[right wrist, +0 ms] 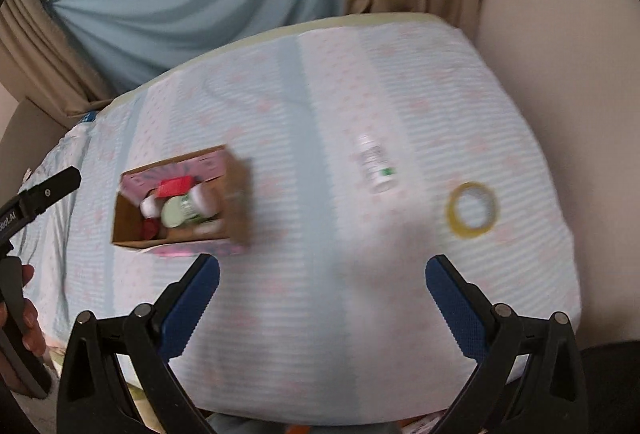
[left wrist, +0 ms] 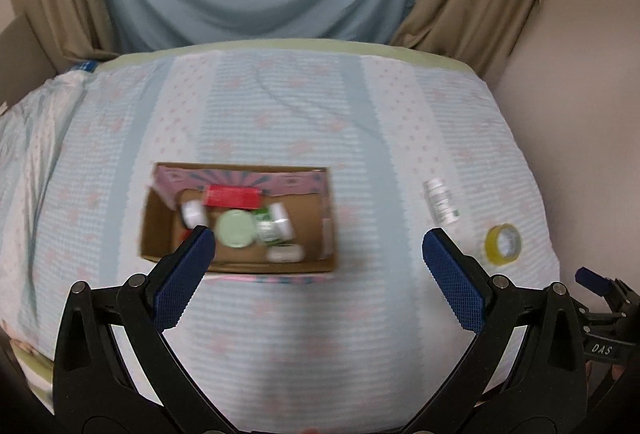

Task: Organize rigid objects
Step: 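Move the left tool to the white pill bottle while the right tool approaches the yellow tape roll, then grasp the white pill bottle with the left tool while the right tool grasps the yellow tape roll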

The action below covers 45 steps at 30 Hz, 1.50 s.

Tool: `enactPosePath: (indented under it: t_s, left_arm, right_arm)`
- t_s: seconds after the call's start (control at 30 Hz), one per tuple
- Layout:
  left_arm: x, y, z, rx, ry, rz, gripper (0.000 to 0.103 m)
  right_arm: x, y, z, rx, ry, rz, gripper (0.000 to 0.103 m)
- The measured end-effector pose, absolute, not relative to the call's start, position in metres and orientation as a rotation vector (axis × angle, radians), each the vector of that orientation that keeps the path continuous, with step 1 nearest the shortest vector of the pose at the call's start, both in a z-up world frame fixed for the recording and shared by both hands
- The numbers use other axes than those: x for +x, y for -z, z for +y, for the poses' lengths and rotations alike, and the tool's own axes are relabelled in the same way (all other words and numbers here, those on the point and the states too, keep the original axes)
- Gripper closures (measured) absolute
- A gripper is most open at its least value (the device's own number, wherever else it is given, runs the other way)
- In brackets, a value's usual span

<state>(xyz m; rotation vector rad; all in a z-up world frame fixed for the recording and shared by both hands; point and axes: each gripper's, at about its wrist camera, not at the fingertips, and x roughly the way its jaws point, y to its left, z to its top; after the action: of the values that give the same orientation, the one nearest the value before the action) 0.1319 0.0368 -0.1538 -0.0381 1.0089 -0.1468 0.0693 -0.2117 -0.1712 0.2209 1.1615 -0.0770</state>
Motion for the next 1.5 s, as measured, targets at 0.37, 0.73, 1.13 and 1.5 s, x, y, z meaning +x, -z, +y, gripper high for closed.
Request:
enactPosePath:
  t_s: [0.37, 0.73, 1.13, 1.5]
  left_arm:
    - [0.148, 0.214, -0.140, -0.047, 0.156, 1.091, 0.000]
    - [0.210, 0.325, -0.225, 0.009, 0.173, 1.245, 0.000]
    - [0.268, 0.441, -0.260, 0.079, 0.185, 1.350, 0.004]
    - [0.301, 0.486, -0.272, 0.092, 0.155, 1.419, 0.026]
  right_arm:
    - [0.062, 0.202, -0.368, 0.220, 0.178, 1.153, 0.000]
    - [0.083, 0.306, -0.414, 0.319, 0.171, 1.237, 0.000]
    - [0.114, 0.420, -0.411, 0.247, 0.258, 1.269, 0.000]
    - [0.143, 0.452, -0.420, 0.236, 0.269, 1.319, 0.000]
